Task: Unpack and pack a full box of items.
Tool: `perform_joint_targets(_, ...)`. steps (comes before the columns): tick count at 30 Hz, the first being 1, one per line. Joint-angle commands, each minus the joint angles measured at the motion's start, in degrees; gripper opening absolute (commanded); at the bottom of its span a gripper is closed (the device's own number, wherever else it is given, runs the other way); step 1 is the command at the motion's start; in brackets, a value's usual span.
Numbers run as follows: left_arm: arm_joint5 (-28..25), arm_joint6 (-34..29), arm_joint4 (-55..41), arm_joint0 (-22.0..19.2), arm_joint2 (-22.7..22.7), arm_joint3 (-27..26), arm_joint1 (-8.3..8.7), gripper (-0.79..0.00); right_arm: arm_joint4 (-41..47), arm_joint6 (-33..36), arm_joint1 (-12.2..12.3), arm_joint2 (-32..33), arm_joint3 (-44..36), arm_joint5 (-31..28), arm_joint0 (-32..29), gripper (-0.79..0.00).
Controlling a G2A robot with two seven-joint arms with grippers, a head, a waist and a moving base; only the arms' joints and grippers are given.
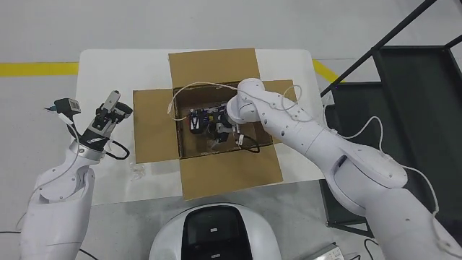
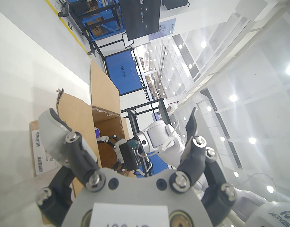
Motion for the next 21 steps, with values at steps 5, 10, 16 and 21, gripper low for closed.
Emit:
perform_joint_targets(5, 0.0, 0.0, 0.0, 0.0, 0.0, 0.0, 0.00, 0.000, -0.3, 0.0, -1.6, -1.2, 2.7, -1.1, 0.8, 0.000)
perform_joint_targets(10, 0.0, 0.0, 0.0, 0.0, 0.0, 0.0, 0.00, 0.000, -0.4, -0.4, -2.8, -1.8, 4.5, -1.3, 1.2, -0.117)
perform_joint_targets(16, 0.0, 0.0, 0.0, 0.0, 0.0, 0.0, 0.00, 0.000, -0.2, -0.6, -4.1, -2.2, 7.2, -1.0, 1.4, -0.185)
perform_joint_targets(21, 0.0, 0.0, 0.0, 0.0, 0.0, 0.0, 0.00, 0.000, -0.5, -1.3, -4.9, -2.4, 8.9, -0.9, 1.6, -0.114)
